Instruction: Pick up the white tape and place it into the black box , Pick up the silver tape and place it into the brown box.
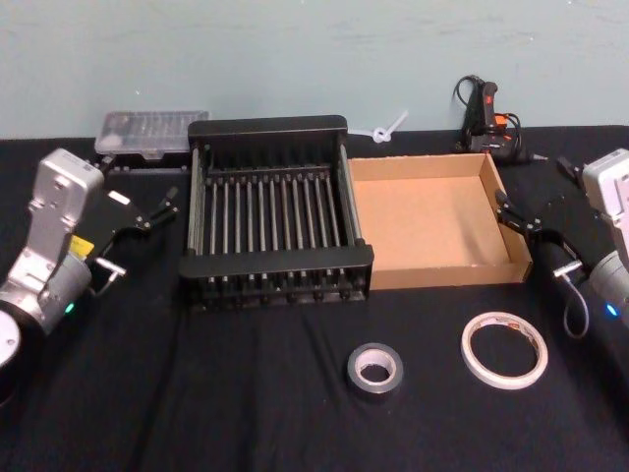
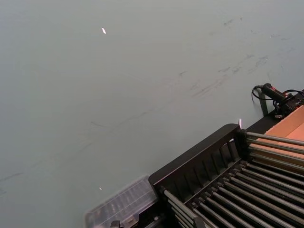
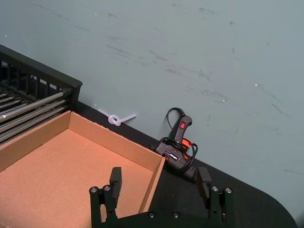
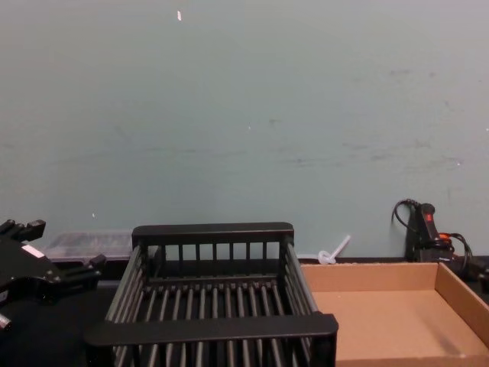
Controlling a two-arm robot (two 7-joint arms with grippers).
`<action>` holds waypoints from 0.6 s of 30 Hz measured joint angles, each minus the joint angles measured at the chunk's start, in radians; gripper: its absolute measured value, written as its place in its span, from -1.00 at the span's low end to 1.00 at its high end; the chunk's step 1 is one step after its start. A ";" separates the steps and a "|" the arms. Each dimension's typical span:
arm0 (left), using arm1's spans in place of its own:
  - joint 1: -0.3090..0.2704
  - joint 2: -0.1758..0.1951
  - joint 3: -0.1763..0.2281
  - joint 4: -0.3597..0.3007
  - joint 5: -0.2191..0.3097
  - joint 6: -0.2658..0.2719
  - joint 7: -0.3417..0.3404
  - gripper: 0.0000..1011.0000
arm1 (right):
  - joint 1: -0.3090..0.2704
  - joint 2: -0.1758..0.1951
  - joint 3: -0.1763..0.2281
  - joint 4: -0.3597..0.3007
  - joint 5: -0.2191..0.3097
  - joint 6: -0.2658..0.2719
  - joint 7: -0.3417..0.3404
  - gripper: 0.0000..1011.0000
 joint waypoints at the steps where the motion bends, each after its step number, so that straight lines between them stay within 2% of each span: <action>1: 0.000 0.000 0.000 0.000 0.000 0.000 0.000 0.98 | 0.000 0.000 0.000 0.000 0.000 0.000 0.000 0.98; 18: 0.000 0.000 0.000 0.000 0.000 0.000 0.000 0.98 | 0.000 0.000 0.000 0.000 0.000 0.000 0.000 0.98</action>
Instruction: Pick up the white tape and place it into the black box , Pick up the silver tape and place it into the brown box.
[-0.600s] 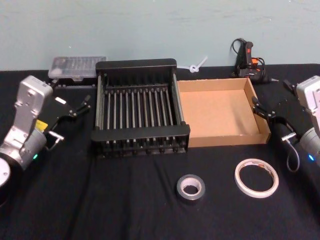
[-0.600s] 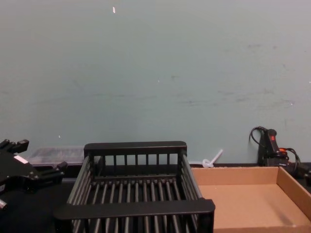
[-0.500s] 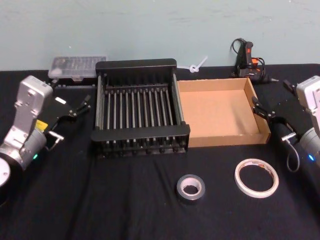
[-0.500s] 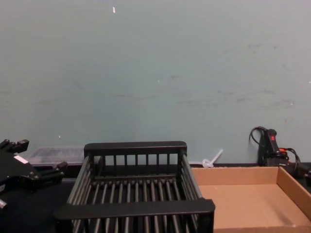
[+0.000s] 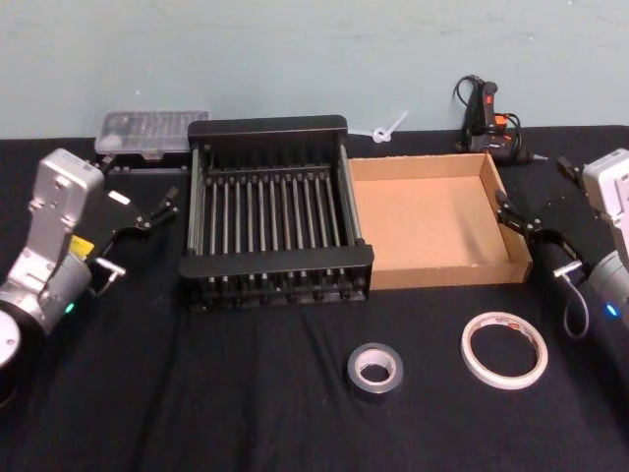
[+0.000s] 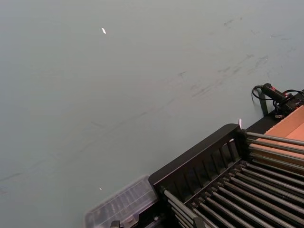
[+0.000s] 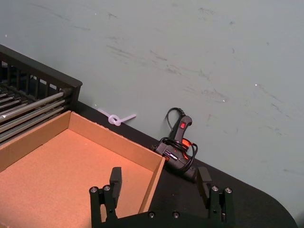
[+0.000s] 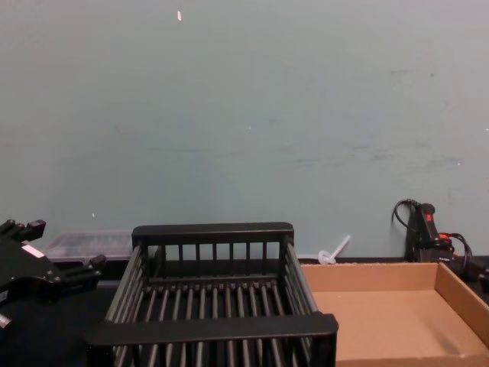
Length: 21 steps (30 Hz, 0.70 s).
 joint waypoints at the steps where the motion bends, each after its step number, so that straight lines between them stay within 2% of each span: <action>1: 0.000 0.000 0.000 0.000 0.000 0.000 0.000 0.98 | 0.000 0.000 0.000 0.000 0.000 0.000 0.000 0.98; 14: 0.000 0.000 0.000 0.000 0.000 0.000 0.000 0.98 | 0.000 0.000 0.000 0.000 0.000 0.000 0.000 0.98; 21: 0.000 0.000 0.000 0.000 0.000 0.000 0.000 0.98 | -0.013 -0.002 0.027 -0.017 0.012 0.023 0.030 0.98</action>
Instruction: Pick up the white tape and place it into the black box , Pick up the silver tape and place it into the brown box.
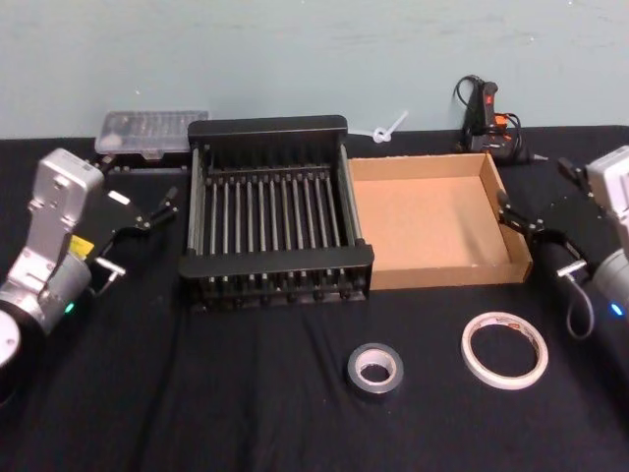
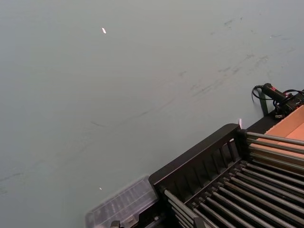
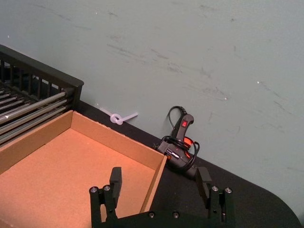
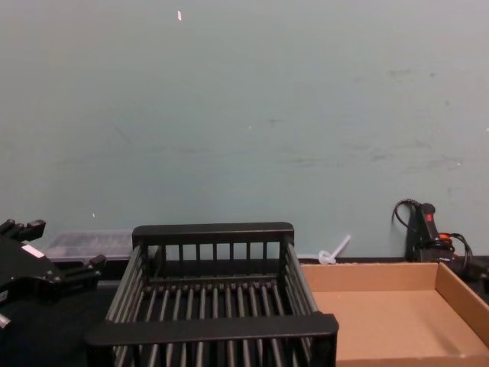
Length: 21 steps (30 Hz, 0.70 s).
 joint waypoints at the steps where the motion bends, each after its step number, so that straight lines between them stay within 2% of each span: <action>1: 0.000 0.000 0.000 0.000 0.000 0.000 0.000 0.98 | 0.000 0.000 0.000 0.000 0.000 0.000 0.000 0.98; 6: 0.000 0.000 0.000 0.000 0.000 0.000 0.000 0.98 | -0.035 0.025 0.044 -0.059 0.043 0.048 0.031 0.98; 9: 0.000 0.000 0.000 0.000 0.000 0.000 0.000 0.98 | -0.076 0.055 0.084 -0.114 0.089 0.092 0.060 0.98; 10: 0.000 0.000 0.000 0.000 0.000 0.000 0.000 0.98 | -0.076 0.055 0.084 -0.114 0.089 0.092 0.060 0.98; 13: 0.000 0.000 0.000 0.000 0.000 0.000 0.000 0.98 | -0.125 0.089 0.121 -0.168 0.128 0.128 0.093 0.98; 21: 0.000 0.000 0.000 0.000 0.000 0.000 0.000 0.98 | -0.217 0.148 0.168 -0.249 0.159 0.176 0.143 0.98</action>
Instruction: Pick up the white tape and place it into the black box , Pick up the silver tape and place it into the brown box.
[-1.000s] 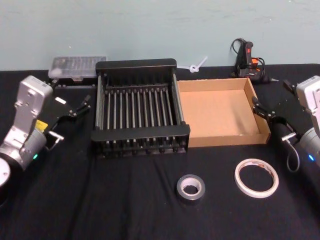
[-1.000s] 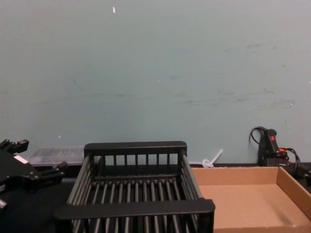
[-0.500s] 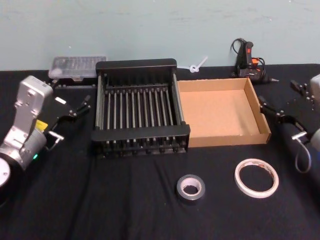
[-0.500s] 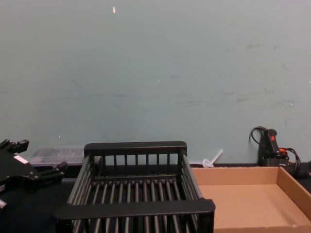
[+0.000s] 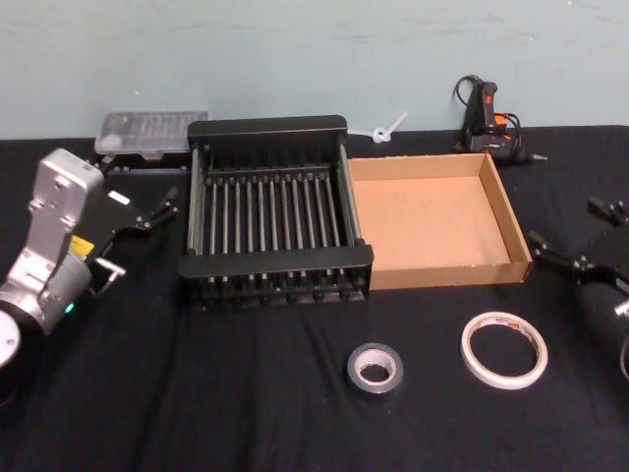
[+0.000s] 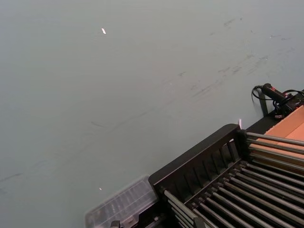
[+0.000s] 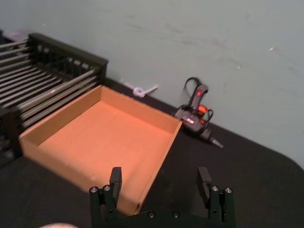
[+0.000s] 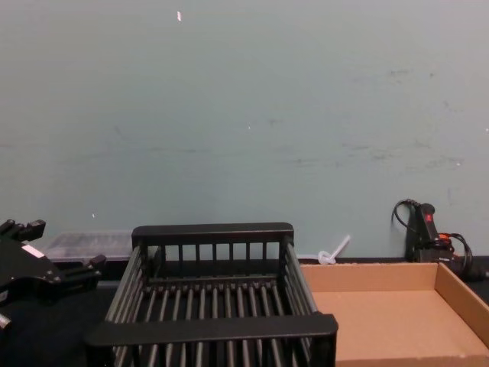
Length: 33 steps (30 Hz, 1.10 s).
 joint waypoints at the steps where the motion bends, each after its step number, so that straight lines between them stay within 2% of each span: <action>1: 0.000 0.000 0.000 0.000 0.000 0.000 0.000 0.98 | -0.016 0.009 0.007 -0.013 0.003 0.008 0.009 0.98; 7: 0.000 0.000 0.000 0.000 0.000 0.000 0.000 0.98 | -0.061 0.024 0.023 -0.037 0.008 0.040 0.034 0.98; 13: 0.000 0.000 0.000 0.000 0.000 0.000 0.000 0.98 | -0.075 0.023 0.018 -0.038 0.003 0.070 0.060 0.98; 27: 0.000 0.000 0.000 0.000 0.000 0.000 0.000 0.98 | -0.057 -0.015 -0.008 0.008 -0.023 0.149 0.120 0.98; 33: 0.000 0.000 0.000 0.000 0.000 0.000 0.000 0.98 | -0.051 -0.034 -0.010 0.028 -0.022 0.162 0.142 0.98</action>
